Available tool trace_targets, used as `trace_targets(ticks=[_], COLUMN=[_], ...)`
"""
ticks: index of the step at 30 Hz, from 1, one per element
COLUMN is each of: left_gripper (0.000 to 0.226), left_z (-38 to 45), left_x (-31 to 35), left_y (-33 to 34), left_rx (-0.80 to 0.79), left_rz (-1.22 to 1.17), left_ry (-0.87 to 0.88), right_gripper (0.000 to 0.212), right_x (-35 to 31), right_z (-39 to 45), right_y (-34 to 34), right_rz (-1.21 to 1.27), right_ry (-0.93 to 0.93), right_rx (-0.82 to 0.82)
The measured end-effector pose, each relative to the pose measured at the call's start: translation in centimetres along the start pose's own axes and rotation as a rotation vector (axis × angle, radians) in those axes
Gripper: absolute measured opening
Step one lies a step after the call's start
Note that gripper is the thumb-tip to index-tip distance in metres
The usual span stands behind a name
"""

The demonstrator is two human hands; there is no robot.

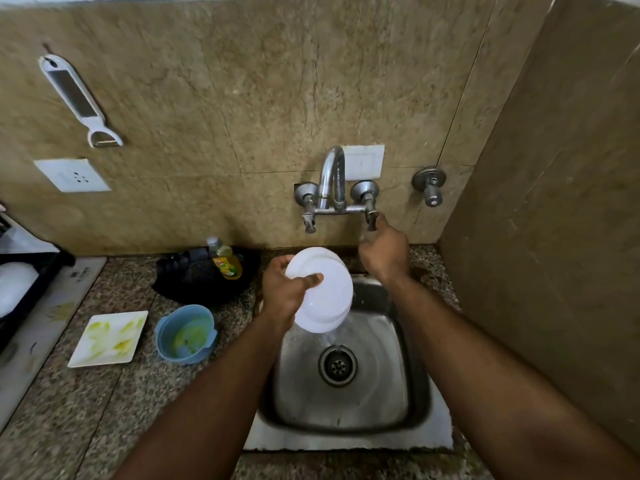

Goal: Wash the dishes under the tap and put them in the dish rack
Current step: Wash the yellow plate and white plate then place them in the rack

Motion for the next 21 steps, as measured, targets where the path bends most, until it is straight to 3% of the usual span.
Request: trace_targets(ticks=[3,6,7,10,14,21], left_gripper=[0.070,0.063,0.061,0.060,0.059,0.053], left_z=[-0.2,-0.8,-1.0,-1.2,-1.6,-2.3], left_x=[0.3,0.5,0.4,0.0,-0.4,-0.5], left_y=[0.4,0.3,0.0,-0.7,-1.1,-1.1], left_rx=[-0.099,-0.255,-0.288,-0.335,-0.333,-0.323], left_rz=[0.014,-0.044,-0.079,-0.154,-0.152,-0.164], left_ry=[0.019,0.022,0.015,0.002,0.050,0.053], right_gripper=[0.036,0.038,0.041,0.033,0.017,0.017], right_x=[2.1,3.5,3.5,3.9,3.8,1.6], right_z=[-2.5,-5.6,-6.2,-6.2,-4.8,-4.8], right_y=[2.2,4.4,4.6,3.8,2.4,0.2], right_rz=[0.071,0.575,0.667,0.751,0.670,0.574], right_ry=[0.164,0.498,0.526,0.437,0.264,0.034], right_rx=[-0.138,-0.420,-0.518,-0.636,-0.575,-0.495])
Point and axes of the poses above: each hand's wrist, its own z-axis towards the middle knuckle, its own y-axis out of the palm, x = y × z, the point moved 6 cm from there along z, towards the middle knuckle, and after that the axes turned 8 degrees about -y, right-handed, at the moved point
